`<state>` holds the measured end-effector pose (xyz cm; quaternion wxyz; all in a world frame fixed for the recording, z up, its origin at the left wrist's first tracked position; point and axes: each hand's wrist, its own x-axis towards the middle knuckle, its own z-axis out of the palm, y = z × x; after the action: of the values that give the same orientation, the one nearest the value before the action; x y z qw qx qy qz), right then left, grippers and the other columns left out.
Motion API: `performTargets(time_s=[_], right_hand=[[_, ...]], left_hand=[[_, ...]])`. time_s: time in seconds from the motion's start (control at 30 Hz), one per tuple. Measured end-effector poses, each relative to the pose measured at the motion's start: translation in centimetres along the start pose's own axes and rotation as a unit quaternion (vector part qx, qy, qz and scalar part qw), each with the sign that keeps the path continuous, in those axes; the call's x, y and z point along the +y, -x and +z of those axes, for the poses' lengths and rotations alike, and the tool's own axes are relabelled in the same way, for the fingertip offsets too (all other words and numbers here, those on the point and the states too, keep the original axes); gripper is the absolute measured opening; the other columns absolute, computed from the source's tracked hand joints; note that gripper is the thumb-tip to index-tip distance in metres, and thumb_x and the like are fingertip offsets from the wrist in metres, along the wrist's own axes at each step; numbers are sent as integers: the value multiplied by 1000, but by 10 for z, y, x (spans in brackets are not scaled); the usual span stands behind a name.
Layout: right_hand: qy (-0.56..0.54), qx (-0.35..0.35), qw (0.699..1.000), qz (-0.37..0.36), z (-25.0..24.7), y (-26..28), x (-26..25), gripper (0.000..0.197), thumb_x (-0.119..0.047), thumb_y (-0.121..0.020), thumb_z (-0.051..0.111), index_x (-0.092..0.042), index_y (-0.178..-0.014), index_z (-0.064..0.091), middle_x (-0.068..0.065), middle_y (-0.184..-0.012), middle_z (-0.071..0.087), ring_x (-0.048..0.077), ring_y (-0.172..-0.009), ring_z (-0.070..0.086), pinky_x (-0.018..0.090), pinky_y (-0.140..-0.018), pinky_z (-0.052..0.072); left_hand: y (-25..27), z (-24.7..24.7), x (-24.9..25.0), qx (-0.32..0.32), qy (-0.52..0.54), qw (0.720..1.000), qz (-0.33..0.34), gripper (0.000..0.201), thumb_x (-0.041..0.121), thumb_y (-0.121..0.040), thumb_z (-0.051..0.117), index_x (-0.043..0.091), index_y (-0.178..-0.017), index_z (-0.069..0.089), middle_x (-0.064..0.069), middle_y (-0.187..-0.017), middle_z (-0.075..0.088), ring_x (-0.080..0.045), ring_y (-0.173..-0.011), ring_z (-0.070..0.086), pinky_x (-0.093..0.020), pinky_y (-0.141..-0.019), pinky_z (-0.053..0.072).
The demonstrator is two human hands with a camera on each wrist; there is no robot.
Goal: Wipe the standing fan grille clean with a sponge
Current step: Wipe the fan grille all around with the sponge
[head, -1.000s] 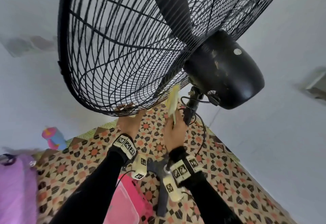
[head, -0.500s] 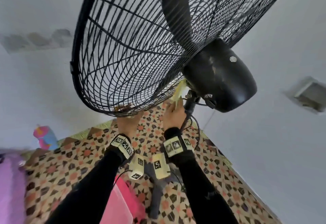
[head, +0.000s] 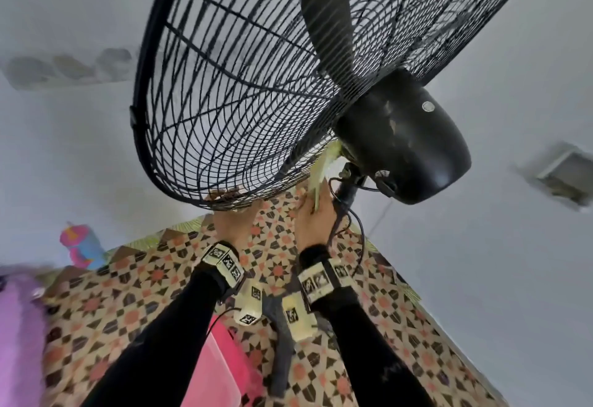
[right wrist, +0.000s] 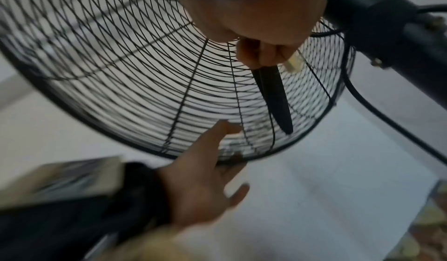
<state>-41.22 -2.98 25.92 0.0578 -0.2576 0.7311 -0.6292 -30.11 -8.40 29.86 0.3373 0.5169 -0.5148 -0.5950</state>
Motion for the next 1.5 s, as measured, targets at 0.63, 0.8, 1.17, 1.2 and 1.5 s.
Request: performTargets(time_s=[0.63, 0.8, 1.17, 1.2, 1.5], right_hand=[[-84, 35, 995, 45, -2, -9, -11, 53, -4, -105, 41, -19, -156, 34, -2, -85, 66, -3, -71, 63, 21, -69, 53], [-54, -39, 998, -22, -6, 30, -12, 47, -6, -105, 43, -27, -147, 39, -4, -84, 64, 0, -70, 62, 15, -65, 52], [-63, -52, 993, 81, 4, 7, -10, 48, -6, -106, 42, -16, -152, 38, 9, -96, 64, 11, -73, 59, 15, -58, 49], [-64, -73, 994, 53, -3, 24, -7, 44, -5, -106, 41, -14, -149, 42, 3, -89, 63, 6, -68, 56, 14, -55, 47], [19, -24, 997, 76, 14, -16, -2, 55, -17, -103, 41, -23, -156, 29, 11, -102, 73, 26, -85, 72, 45, -79, 61]], left_hand=[[-46, 1, -41, 28, -129, 991, 29, 51, 40, -87, 83, 29, -71, 36, 12, -70, 36, -2, -60, 31, -8, -53, 35], [-55, 1, -52, 39, -97, 994, 12, 101, 61, -80, 81, -6, -146, 45, 6, -102, 63, -9, -86, 58, -12, -96, 44], [-75, 3, -76, 76, -93, 992, 25, 103, 90, -52, 76, 14, -119, 62, -8, -107, 77, -32, -96, 74, -49, -90, 61], [-72, 3, -73, 78, -93, 992, 32, 109, 94, -47, 72, 11, -117, 65, -7, -108, 77, -38, -103, 72, -53, -95, 59], [-99, 5, -98, 66, -73, 995, 21, 84, 90, -45, 81, 42, -109, 56, 2, -115, 75, -22, -102, 75, -60, -95, 58]])
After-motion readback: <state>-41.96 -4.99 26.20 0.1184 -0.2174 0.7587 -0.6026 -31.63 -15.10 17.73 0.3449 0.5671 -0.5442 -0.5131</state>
